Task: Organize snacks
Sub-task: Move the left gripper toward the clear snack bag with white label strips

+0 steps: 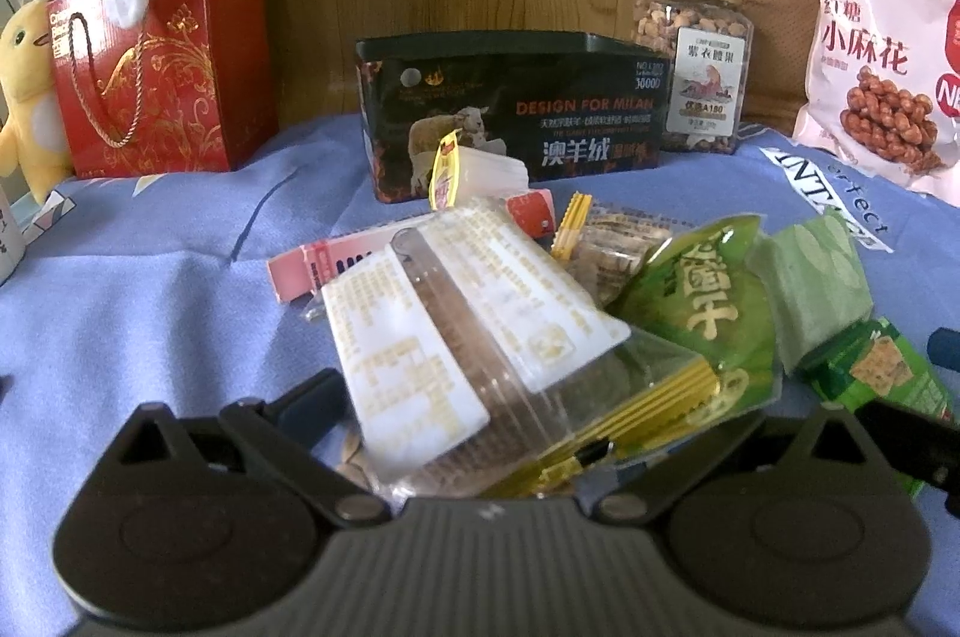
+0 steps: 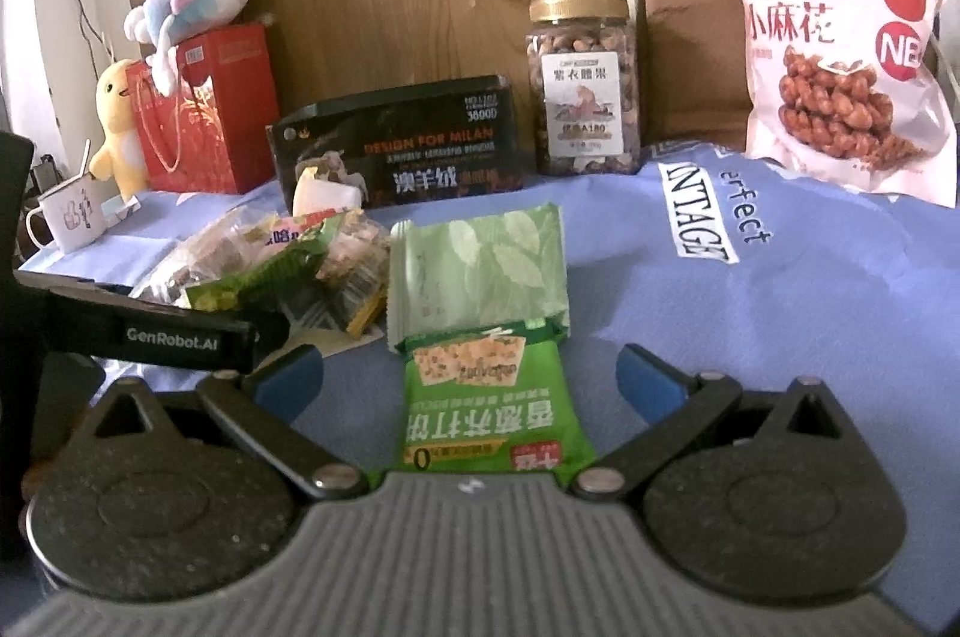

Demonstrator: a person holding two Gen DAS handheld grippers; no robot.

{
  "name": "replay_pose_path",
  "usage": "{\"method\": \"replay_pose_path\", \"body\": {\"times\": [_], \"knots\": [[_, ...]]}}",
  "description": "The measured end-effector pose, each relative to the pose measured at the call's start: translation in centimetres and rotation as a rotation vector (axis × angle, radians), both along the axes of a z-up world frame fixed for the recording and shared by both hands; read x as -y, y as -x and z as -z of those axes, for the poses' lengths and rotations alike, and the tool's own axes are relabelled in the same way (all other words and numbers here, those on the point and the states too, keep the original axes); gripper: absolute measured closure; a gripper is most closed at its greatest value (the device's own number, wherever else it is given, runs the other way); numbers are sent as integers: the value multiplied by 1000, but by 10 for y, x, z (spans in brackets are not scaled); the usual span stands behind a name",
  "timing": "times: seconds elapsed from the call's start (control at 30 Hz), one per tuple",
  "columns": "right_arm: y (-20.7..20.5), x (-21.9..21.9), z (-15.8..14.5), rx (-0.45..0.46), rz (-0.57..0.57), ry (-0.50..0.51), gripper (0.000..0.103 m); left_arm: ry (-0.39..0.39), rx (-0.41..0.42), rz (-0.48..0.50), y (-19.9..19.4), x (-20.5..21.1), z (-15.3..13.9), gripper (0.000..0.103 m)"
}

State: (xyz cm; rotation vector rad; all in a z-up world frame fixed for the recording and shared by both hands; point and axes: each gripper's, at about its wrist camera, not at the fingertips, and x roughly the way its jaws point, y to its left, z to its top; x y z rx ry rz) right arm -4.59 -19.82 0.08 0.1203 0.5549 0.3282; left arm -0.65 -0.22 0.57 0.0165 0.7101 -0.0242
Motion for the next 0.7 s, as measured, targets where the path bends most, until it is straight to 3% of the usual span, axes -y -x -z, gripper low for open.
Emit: {"method": "replay_pose_path", "body": {"times": [0.33, 0.7], "knots": [[5, 3, 0, 32, 14, -16, 0, -4, 50, 7, 8, 0, -4, 0], [9, 5, -1, 61, 31, -31, 0, 9, 174, -1, 25, -2, -12, 0]]}}
